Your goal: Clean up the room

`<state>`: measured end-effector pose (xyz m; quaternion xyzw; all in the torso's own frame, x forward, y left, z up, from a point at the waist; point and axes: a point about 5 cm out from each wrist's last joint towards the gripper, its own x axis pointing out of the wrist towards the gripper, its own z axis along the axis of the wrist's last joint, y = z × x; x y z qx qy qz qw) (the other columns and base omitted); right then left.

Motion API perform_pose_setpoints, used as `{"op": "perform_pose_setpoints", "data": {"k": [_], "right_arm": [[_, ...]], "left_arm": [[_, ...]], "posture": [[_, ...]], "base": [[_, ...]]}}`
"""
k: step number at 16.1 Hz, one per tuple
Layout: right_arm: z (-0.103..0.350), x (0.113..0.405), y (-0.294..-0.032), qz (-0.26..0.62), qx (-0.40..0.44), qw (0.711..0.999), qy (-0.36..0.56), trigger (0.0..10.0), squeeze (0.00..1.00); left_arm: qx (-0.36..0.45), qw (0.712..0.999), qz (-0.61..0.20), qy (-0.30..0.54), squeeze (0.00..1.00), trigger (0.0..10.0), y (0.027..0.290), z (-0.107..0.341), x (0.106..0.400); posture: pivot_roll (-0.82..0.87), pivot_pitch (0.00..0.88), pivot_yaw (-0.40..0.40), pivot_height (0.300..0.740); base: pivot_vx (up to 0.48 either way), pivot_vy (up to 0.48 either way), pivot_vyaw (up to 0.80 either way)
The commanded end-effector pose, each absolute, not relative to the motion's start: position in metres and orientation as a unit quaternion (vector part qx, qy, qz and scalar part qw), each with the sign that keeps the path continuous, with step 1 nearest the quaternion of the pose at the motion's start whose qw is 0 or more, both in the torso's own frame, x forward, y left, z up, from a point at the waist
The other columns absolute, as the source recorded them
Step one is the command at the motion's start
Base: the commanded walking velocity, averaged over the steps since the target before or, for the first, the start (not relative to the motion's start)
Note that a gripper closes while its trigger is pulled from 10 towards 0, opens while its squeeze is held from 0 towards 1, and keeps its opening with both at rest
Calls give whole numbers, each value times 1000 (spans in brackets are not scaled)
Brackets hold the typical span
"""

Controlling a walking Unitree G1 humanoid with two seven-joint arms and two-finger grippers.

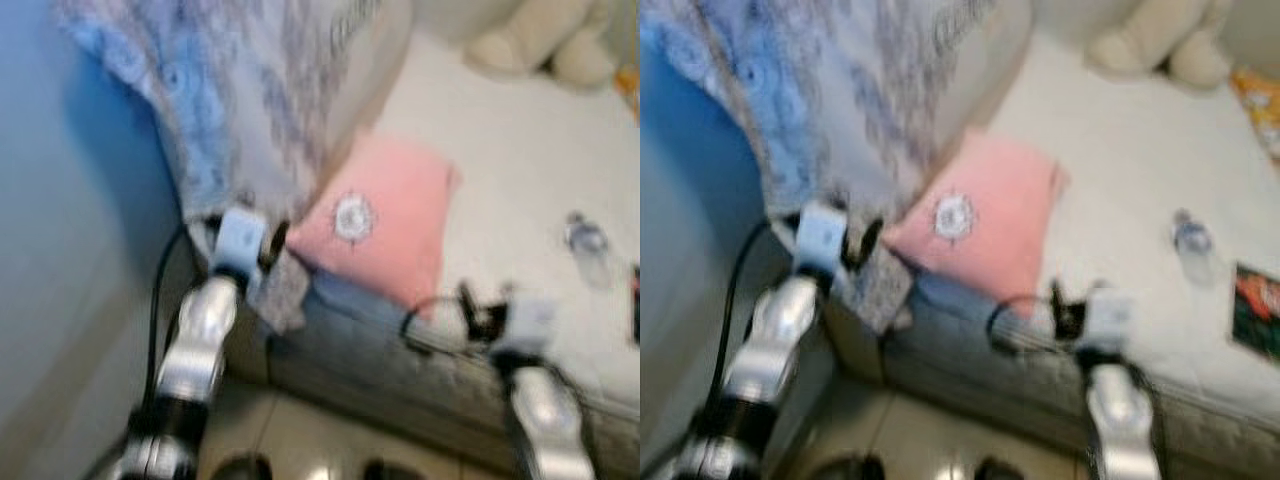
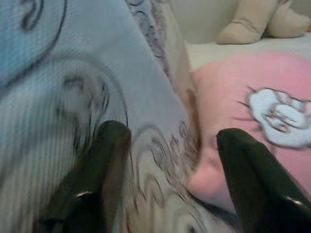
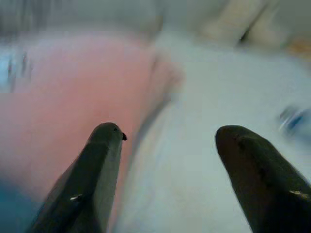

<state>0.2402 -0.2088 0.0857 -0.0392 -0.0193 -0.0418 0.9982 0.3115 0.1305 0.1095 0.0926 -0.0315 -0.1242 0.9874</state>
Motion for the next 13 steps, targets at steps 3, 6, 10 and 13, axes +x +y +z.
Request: {"op": "perform_pose_setpoints", "data": {"k": [3, 6, 10, 13], "right_arm": [[95, 234, -212, -46, -58, 997, -37, 10000, 0], [93, 238, -233, -141, -7, 989, -30, 10000, 0], [89, 242, -233, -156, 5, 987, -26, 10000, 0], [90, 244, -229, -140, 17, 989, -33, 10000, 0]], "left_arm": [[58, 988, -141, -37, 1000, 10000, 123, 101, 293], [-3, 997, -80, 10, 0, 10000, 137, 94, 302], [-48, 995, -83, 15, 0, 10000, 129, 99, 309], [-50, 994, -89, 26, 0, 10000, 132, 95, 314]], "posture": [[-90, 0, -32, 740], [-92, 0, -24, 740], [-112, 0, 1, 740], [-126, 0, 11, 740]], "base": [[0, 0, 0], [0, -154, 0], [0, -453, 0], [0, -426, 0]]}}
